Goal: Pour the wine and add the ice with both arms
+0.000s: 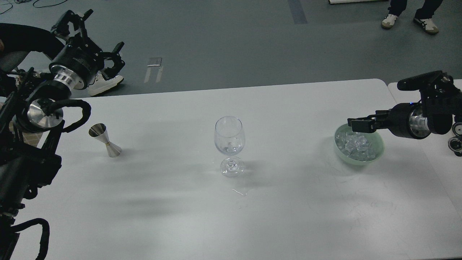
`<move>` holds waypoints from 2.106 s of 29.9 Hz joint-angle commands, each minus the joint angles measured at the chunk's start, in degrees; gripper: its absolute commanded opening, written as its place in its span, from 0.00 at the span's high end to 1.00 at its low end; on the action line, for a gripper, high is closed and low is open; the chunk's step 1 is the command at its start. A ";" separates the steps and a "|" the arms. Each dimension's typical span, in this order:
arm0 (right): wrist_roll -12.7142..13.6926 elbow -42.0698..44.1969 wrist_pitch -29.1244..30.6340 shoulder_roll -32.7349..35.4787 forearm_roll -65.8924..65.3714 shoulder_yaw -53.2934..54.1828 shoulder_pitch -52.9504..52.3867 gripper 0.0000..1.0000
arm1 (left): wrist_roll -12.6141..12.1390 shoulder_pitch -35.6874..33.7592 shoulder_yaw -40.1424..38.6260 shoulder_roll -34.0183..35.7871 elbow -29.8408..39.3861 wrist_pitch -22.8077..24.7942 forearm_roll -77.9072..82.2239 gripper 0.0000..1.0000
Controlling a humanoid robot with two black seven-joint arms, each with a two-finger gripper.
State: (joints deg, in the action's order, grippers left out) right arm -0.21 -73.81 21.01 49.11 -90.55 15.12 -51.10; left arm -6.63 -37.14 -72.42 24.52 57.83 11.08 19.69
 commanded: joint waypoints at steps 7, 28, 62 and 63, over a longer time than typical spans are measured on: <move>0.48 0.42 0.00 -2.53 -1.74 -0.09 2.24 0.02 | 0.57 0.93 0.00 0.00 0.00 0.17 0.00 0.04; 3.82 1.12 -0.18 -4.37 -5.43 -0.09 5.05 0.32 | 2.24 2.60 0.00 0.00 0.00 0.17 0.00 0.04; 6.01 0.77 0.09 -4.73 -5.43 0.00 6.02 0.62 | 2.42 3.04 0.00 0.08 -0.09 0.17 0.09 0.04; 6.01 0.77 0.17 -4.64 -5.43 0.00 6.02 0.62 | 2.42 3.04 0.00 0.08 -0.09 0.17 0.09 0.04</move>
State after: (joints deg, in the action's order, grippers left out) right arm 5.82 -72.94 21.10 44.38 -95.98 15.12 -45.09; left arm -4.22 -34.10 -72.41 24.61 57.74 11.25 19.78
